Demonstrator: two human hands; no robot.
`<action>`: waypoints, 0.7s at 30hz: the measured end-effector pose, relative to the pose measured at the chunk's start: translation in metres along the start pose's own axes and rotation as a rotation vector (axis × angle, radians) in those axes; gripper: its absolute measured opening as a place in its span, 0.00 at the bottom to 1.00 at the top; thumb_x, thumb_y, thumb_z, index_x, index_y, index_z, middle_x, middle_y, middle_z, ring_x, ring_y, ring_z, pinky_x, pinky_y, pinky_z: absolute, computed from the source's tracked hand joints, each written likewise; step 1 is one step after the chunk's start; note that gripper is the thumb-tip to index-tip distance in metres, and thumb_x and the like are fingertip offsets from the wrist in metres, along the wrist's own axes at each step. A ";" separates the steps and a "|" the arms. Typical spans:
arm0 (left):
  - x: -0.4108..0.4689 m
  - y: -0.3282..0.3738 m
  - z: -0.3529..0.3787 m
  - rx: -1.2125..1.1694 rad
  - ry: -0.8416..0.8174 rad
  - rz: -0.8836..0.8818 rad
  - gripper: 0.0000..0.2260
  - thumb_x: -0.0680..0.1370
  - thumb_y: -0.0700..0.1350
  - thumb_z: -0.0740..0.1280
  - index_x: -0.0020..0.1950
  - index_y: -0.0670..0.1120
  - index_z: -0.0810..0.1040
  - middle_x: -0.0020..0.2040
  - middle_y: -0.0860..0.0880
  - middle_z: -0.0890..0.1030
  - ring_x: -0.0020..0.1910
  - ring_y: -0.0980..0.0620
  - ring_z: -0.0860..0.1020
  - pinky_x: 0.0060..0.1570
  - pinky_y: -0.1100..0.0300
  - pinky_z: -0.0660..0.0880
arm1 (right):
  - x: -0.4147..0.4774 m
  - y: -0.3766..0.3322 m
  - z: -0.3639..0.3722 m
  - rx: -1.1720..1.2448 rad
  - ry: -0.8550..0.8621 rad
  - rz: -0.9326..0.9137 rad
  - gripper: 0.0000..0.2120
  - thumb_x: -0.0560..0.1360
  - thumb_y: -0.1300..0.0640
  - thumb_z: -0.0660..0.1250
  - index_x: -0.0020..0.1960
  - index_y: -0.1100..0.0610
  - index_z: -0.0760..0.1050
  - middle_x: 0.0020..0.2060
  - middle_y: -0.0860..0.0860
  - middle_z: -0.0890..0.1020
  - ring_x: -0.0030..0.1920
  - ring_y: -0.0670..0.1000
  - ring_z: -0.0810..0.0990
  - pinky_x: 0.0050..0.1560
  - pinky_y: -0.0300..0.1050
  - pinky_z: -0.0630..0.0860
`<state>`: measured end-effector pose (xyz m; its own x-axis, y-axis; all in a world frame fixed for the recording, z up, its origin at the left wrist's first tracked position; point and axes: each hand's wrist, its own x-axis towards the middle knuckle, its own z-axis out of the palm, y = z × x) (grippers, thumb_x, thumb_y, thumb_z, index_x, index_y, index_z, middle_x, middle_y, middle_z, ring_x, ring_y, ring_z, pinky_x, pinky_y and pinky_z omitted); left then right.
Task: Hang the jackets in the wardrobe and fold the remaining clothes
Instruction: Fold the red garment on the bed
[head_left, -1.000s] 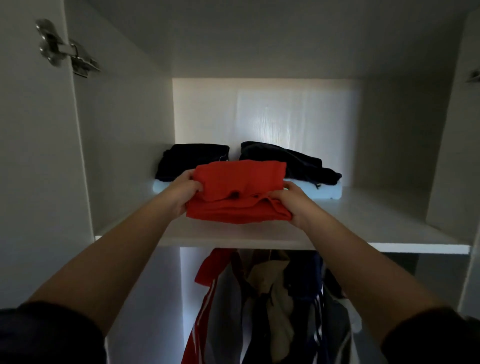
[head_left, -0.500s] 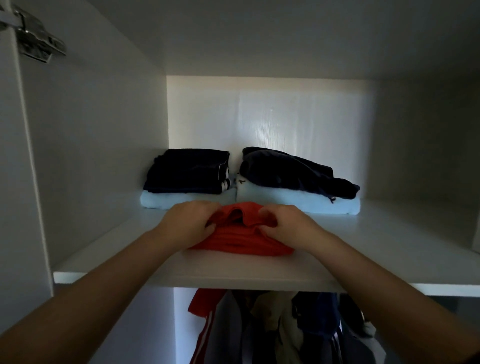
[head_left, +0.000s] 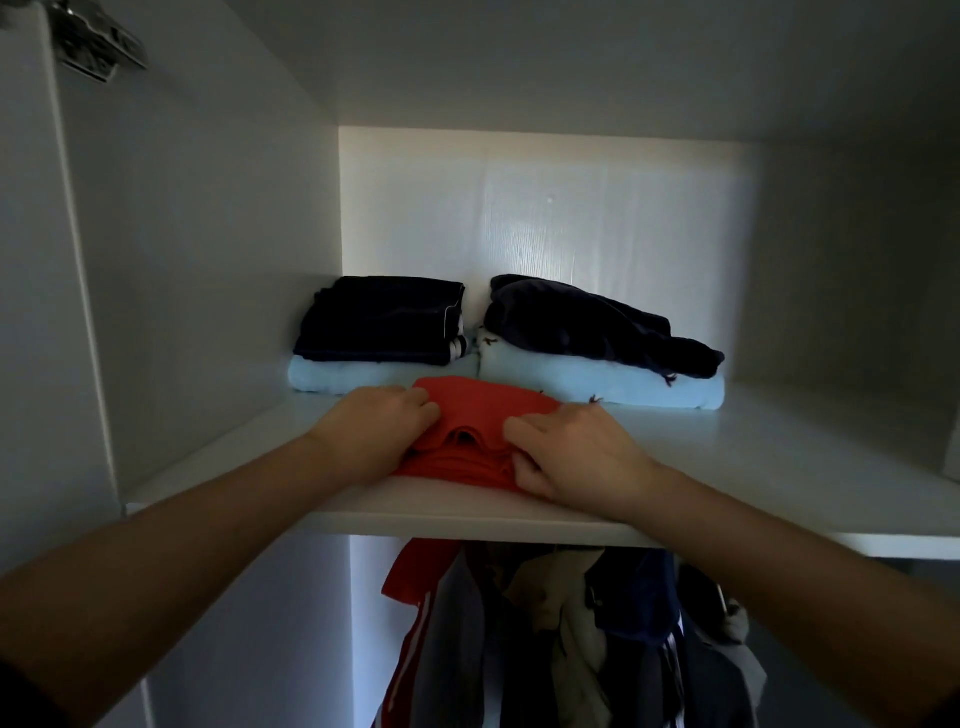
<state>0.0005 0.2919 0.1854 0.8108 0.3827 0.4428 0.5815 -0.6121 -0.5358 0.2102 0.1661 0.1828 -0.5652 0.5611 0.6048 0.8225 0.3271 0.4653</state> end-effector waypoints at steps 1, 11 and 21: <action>-0.002 -0.003 0.000 -0.002 -0.023 0.031 0.09 0.76 0.37 0.59 0.54 0.47 0.72 0.51 0.50 0.73 0.48 0.51 0.75 0.35 0.59 0.64 | -0.002 0.001 -0.002 0.014 -0.074 -0.001 0.10 0.73 0.50 0.62 0.40 0.57 0.73 0.28 0.50 0.76 0.25 0.53 0.73 0.26 0.44 0.69; -0.018 -0.019 -0.026 -0.311 -0.427 0.098 0.10 0.71 0.38 0.61 0.35 0.50 0.63 0.36 0.57 0.68 0.34 0.57 0.67 0.34 0.63 0.64 | -0.019 0.022 -0.018 0.344 -0.385 0.091 0.20 0.77 0.35 0.56 0.37 0.50 0.68 0.33 0.44 0.75 0.34 0.44 0.74 0.39 0.43 0.73; 0.043 0.000 -0.021 -0.713 -0.132 -0.133 0.13 0.81 0.42 0.57 0.64 0.45 0.73 0.62 0.46 0.76 0.61 0.47 0.74 0.60 0.55 0.69 | 0.028 -0.001 0.002 0.474 -0.660 0.603 0.27 0.82 0.44 0.48 0.76 0.57 0.59 0.75 0.57 0.62 0.74 0.56 0.62 0.73 0.54 0.58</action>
<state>0.0339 0.2943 0.2197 0.7640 0.5373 0.3572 0.5275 -0.8389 0.1338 0.1937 0.1827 0.1975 -0.0174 0.9938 0.1095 0.9807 0.0383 -0.1918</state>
